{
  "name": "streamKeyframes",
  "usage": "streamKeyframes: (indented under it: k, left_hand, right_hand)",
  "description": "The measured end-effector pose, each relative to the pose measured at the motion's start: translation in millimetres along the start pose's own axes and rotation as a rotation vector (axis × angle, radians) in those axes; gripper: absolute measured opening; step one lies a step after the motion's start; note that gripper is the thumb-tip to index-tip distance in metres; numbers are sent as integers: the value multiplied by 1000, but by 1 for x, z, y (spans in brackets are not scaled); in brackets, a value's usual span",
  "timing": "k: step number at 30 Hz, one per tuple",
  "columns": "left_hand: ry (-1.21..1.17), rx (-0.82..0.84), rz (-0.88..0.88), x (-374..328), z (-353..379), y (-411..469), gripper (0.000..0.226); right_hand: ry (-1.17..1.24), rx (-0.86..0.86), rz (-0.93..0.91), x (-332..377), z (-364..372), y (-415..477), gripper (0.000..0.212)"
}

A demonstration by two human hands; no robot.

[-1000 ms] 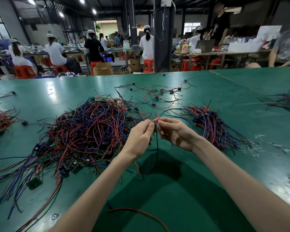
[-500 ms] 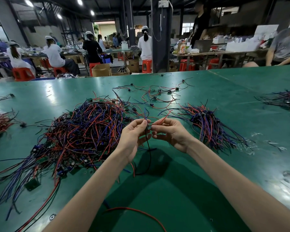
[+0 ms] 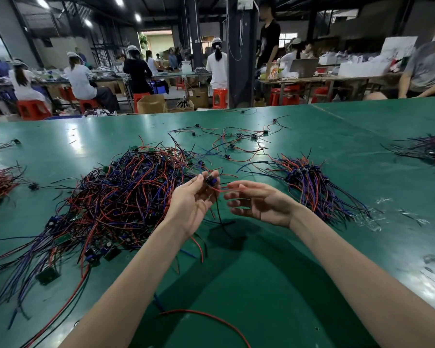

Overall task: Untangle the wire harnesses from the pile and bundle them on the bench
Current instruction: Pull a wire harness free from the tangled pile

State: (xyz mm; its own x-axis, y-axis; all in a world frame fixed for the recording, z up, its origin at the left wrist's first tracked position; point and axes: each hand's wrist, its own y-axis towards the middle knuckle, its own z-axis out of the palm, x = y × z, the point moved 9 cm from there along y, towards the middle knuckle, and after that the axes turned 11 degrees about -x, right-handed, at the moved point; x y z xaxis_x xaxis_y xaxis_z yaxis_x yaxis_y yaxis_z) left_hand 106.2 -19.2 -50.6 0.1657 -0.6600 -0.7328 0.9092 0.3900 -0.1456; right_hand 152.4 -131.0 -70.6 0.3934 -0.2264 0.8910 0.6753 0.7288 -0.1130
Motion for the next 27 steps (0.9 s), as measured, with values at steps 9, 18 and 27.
streamKeyframes:
  k: [9, 18, 27]
  left_hand:
    - [290, 2, 80, 11, 1, -4, 19]
    - [348, -31, 29, 16, -2, -6, 15]
    - [476, -88, 157, 10, -11, -2, 9]
  right_hand:
    - [-44, -82, 7, -23, 30, 3, 20]
    - [-26, -117, -35, -24, 33, 4, 17]
    - [-211, -396, -212, -15, 14, 2, 15]
